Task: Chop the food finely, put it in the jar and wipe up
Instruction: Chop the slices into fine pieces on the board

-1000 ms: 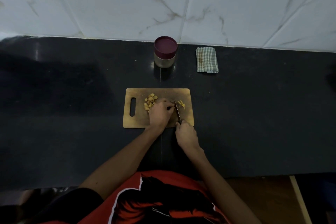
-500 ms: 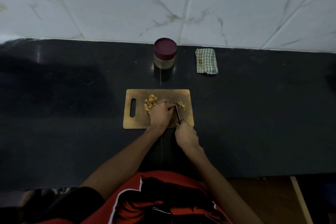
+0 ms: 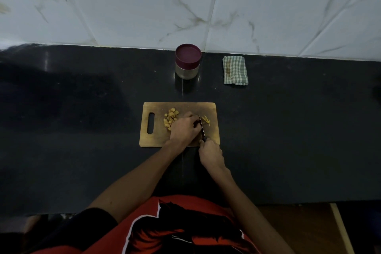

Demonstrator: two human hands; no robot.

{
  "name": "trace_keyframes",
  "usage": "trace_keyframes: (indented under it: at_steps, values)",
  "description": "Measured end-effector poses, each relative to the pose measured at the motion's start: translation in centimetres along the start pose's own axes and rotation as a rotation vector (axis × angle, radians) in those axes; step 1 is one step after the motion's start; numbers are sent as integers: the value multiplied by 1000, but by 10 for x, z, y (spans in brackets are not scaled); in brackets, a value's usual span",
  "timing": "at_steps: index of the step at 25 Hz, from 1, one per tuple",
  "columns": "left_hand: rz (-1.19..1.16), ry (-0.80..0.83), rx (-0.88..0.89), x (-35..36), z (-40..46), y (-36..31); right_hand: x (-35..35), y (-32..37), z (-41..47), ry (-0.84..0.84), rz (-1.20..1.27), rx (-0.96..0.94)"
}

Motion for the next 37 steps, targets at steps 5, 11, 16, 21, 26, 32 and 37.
trace_keyframes:
  at_steps: [5,11,16,21,26,32,37]
  values:
    - [-3,38,-7,0,3,0,0,0,0,-5,-15,-7]
    - [7,38,-15,4,0,1,1,-1,2,2,-13,4]
    - [-49,-2,-29,4,-2,5,-1,-3,4,15,3,15]
    - [-13,-11,-14,5,-3,3,-2,-6,9,51,29,17]
    - [-49,-20,19,3,-4,4,-1,-8,11,46,31,12]
    - [-99,-60,15,3,-8,7,0,-9,12,45,48,18]
    - [-235,-81,25,-1,-14,11,0,-9,11,50,51,38]
Point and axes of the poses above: each hand's wrist, its own z-axis towards the middle knuckle, its own x-axis out of the palm, y = z × x, the point moved 4 cm from there along z, towards the middle knuckle, and after that the axes turned 6 degrees about z, right-handed, at the moved point
